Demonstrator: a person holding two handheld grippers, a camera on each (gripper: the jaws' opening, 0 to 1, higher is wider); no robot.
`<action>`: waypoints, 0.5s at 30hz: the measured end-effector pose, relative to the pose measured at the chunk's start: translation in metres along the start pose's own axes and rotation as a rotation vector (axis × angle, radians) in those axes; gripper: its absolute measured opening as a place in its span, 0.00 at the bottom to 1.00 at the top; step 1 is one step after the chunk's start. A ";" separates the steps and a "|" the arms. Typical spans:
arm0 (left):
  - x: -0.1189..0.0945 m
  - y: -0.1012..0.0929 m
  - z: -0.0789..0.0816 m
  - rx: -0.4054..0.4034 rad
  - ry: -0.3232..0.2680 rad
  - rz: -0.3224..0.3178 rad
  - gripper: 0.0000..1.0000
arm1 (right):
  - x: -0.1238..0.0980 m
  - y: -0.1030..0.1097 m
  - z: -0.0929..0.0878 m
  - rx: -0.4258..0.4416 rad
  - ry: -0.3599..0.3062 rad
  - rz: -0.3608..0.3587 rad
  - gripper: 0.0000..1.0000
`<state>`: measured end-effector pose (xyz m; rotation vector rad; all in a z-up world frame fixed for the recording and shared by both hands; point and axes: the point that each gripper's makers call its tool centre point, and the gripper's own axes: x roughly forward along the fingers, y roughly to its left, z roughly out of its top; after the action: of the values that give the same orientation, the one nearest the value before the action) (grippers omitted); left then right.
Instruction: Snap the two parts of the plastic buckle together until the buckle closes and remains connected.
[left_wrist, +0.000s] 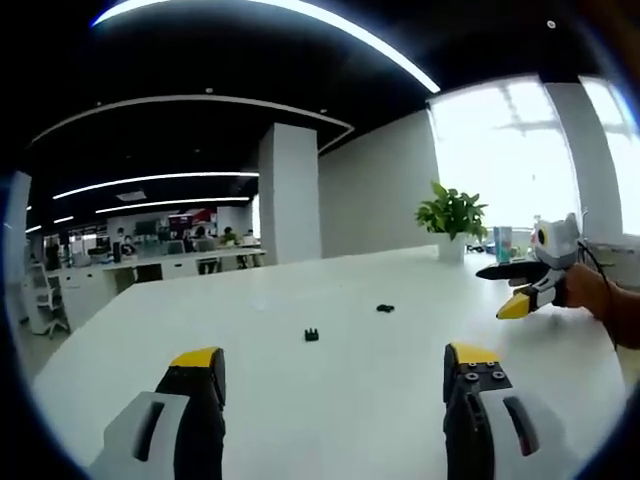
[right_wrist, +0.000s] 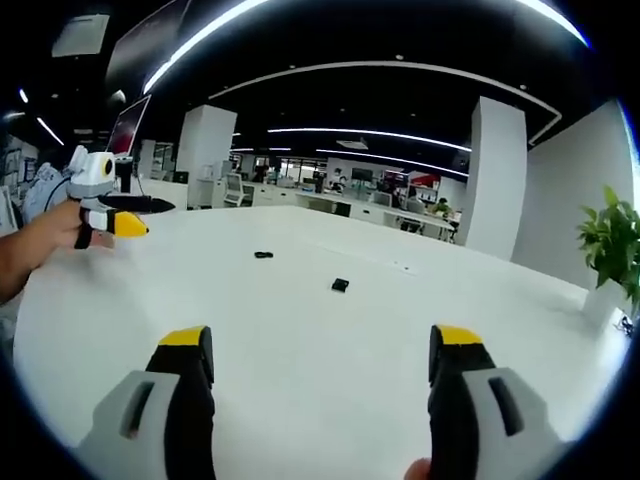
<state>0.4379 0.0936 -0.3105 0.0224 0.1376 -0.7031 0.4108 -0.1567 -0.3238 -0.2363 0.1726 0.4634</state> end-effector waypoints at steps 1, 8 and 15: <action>0.002 -0.001 0.000 -0.001 0.003 -0.002 0.92 | -0.001 0.003 0.001 -0.001 0.000 0.004 0.88; 0.014 -0.005 -0.001 0.012 0.036 -0.015 0.92 | 0.015 0.000 0.011 -0.008 -0.005 0.008 0.91; 0.028 -0.003 0.000 0.001 0.043 -0.027 0.88 | 0.026 0.002 0.012 -0.011 0.013 -0.004 0.90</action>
<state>0.4574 0.0736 -0.3140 0.0369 0.1793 -0.7304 0.4340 -0.1406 -0.3187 -0.2507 0.1827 0.4586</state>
